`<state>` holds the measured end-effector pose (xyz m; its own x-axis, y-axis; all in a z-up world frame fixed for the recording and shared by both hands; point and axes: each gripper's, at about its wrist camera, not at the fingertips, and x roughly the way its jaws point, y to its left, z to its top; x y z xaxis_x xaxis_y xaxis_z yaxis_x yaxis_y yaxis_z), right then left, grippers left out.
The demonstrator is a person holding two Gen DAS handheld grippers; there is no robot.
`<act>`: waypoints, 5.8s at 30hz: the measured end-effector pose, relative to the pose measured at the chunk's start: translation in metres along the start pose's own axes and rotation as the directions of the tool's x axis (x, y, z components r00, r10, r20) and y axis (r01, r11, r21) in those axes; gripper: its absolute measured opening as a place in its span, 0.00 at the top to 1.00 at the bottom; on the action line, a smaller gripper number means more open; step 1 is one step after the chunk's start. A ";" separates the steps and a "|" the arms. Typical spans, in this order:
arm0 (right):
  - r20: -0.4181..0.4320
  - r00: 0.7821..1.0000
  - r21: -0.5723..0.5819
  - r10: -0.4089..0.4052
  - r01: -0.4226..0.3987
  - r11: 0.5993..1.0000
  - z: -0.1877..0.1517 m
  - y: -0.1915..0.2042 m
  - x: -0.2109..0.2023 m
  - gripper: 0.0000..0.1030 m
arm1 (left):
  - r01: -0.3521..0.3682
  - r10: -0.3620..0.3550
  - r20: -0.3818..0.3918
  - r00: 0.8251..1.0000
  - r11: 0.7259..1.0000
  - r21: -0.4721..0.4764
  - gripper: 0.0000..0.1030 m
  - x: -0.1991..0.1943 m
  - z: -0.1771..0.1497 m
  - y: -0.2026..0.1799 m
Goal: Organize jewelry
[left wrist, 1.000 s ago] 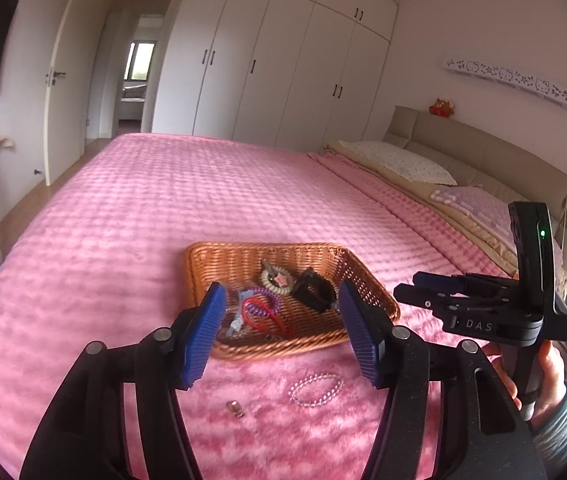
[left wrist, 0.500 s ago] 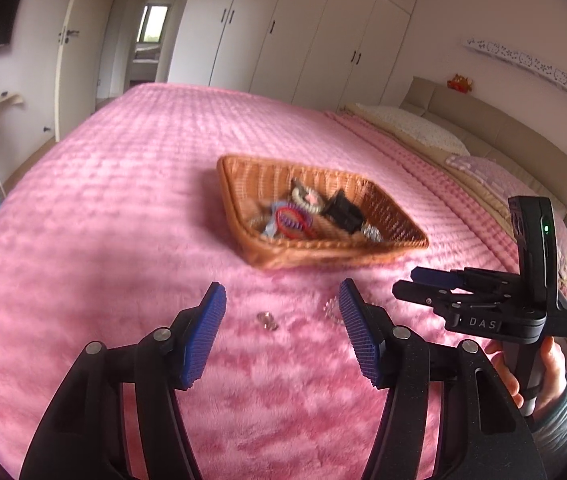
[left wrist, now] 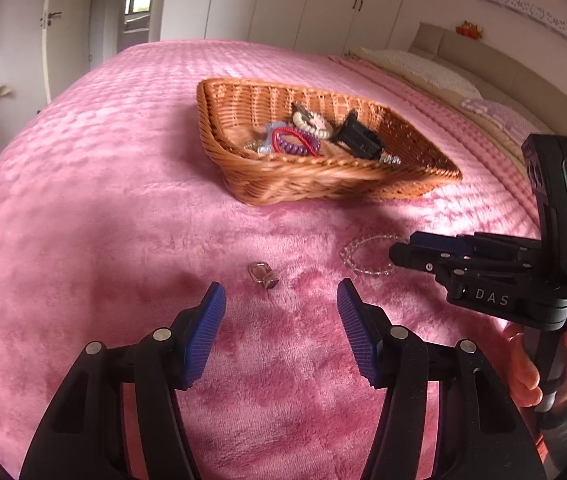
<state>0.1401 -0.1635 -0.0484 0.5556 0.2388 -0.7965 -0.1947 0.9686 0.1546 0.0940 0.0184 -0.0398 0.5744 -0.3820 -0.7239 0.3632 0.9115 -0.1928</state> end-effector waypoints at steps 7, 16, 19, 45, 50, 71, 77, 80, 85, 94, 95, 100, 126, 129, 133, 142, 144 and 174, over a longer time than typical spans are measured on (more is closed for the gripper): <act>-0.010 0.999 -0.001 -0.043 0.043 0.999 0.003 0.004 0.010 0.77 | -0.042 0.043 -0.044 0.998 0.999 0.030 0.57 0.019 0.007 -0.007; 0.008 0.995 -0.042 -0.102 0.102 0.994 0.003 0.015 0.015 0.94 | -0.060 0.061 -0.054 0.997 0.998 0.019 0.88 0.029 0.009 -0.002; 0.013 0.996 -0.033 -0.085 0.086 0.996 0.002 0.013 0.012 0.94 | -0.042 0.042 -0.045 0.998 0.999 0.001 0.88 0.027 0.008 0.001; 0.178 0.984 0.009 0.029 -0.031 0.999 -0.014 -0.001 -0.107 0.94 | 0.098 -0.099 0.195 0.976 0.995 0.014 0.88 -0.070 0.020 -0.029; 0.249 0.968 0.019 -0.008 0.004 1.000 0.019 -0.017 -0.131 0.94 | 0.102 -0.110 0.240 0.965 0.994 0.046 0.88 -0.078 0.047 -0.041; 0.137 0.978 0.046 -0.154 0.149 0.988 0.125 -0.082 -0.011 0.94 | -0.074 0.067 0.148 0.987 0.996 0.041 0.88 0.065 0.119 -0.027; 0.123 0.982 0.084 -0.140 0.130 0.988 0.125 -0.098 0.006 0.94 | -0.087 0.079 0.133 0.988 0.995 0.054 0.88 0.075 0.116 -0.027; 0.119 0.983 0.086 -0.136 0.126 0.988 0.123 -0.101 0.011 0.94 | -0.096 0.087 0.129 0.988 0.993 0.065 0.88 0.077 0.114 -0.029; 0.103 0.987 0.117 -0.122 0.110 0.987 0.121 -0.108 0.012 0.90 | -0.085 0.077 0.132 0.988 0.995 0.058 0.80 0.076 0.113 -0.029; 0.161 0.984 0.114 -0.081 0.063 0.992 0.108 -0.100 -0.028 0.57 | -0.057 0.044 0.235 0.971 0.997 0.049 0.48 0.032 0.111 -0.039; 0.169 0.983 0.110 -0.072 0.053 0.992 0.107 -0.098 -0.034 0.57 | -0.057 0.043 0.248 0.968 0.997 0.048 0.45 0.024 0.110 -0.040; 0.228 0.973 0.065 -0.044 0.030 0.997 0.090 -0.077 -0.073 0.57 | -0.045 0.032 0.308 0.951 0.998 0.036 0.38 -0.016 0.101 -0.046; 0.573 0.813 0.021 -0.108 0.117 0.993 -0.046 -0.016 -0.183 0.36 | -0.239 0.207 0.512 0.833 0.971 -0.005 0.13 -0.119 -0.002 -0.091; 0.576 0.809 0.015 -0.117 0.132 0.991 -0.050 -0.016 -0.176 0.35 | -0.258 0.225 0.520 0.824 0.966 -0.010 0.13 -0.111 -0.009 -0.093; 0.562 0.819 0.012 -0.113 0.128 0.992 -0.051 -0.017 -0.162 0.35 | -0.292 0.256 0.526 0.811 0.956 -0.016 0.13 -0.099 -0.017 -0.093; 0.534 0.836 0.024 -0.125 0.132 0.991 -0.062 -0.017 -0.125 0.35 | -0.317 0.294 0.525 0.799 0.947 -0.049 0.13 -0.077 -0.027 -0.085; 0.525 0.842 0.025 -0.125 0.132 0.991 -0.062 -0.017 -0.121 0.35 | -0.339 0.316 0.523 0.792 0.939 -0.054 0.13 -0.073 -0.029 -0.086; 0.471 0.876 0.072 -0.106 0.082 0.994 -0.062 -0.035 -0.103 0.35 | -0.385 0.364 0.527 0.768 0.920 -0.075 0.07 -0.072 -0.036 -0.087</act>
<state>0.0395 -0.2264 -0.0084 0.8878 0.1385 -0.4389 -0.0896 0.9874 0.1305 -0.0056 -0.0276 0.0050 0.9599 -0.0414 -0.2774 0.0578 0.9970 0.0513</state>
